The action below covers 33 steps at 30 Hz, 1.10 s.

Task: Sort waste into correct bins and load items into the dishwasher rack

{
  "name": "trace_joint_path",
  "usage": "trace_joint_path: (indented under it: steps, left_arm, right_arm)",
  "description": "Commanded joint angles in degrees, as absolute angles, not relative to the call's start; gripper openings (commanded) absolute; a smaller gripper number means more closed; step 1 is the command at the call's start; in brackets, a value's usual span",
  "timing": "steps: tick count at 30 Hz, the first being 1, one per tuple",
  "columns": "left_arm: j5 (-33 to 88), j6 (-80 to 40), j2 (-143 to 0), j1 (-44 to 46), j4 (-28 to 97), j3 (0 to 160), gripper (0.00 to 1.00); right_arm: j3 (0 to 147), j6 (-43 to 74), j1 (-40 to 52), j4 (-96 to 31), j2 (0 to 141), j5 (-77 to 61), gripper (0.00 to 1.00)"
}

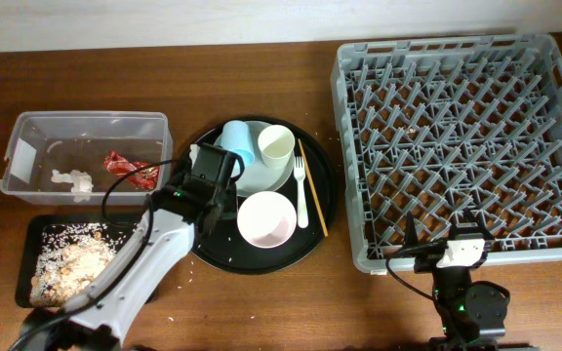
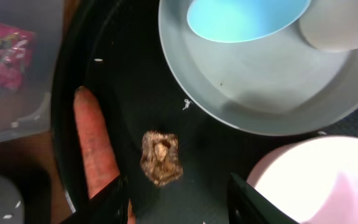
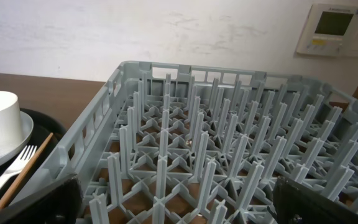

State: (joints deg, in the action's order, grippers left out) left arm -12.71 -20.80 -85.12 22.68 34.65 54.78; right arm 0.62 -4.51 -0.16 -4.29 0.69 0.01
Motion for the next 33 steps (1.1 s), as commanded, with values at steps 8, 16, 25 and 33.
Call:
trace_joint_path:
  steps: [8, 16, 25, 33]
  left_arm:
    - [-9.8, -21.65, -92.05, 18.09, 31.66, 54.13, 0.5]
    - [-8.8, -22.52, -92.05, 17.76, 31.51, 53.49, 0.5]
    - [-8.8, -24.69, -92.05, 17.82, 31.51, 53.47, 0.5]
    - [-8.78, -24.84, -97.62, 17.78, 29.34, 53.28, 0.5]
  right_arm:
    - [0.32, -4.05, -0.01, -4.56, 0.36, 0.51, 0.99]
    - [0.32, -4.05, -0.01, -4.56, 0.36, 0.51, 0.99]
    - [0.32, -4.05, -0.01, -4.56, 0.36, 0.51, 0.99]
    - [0.32, -4.05, -0.01, -4.56, 0.36, 0.51, 0.99]
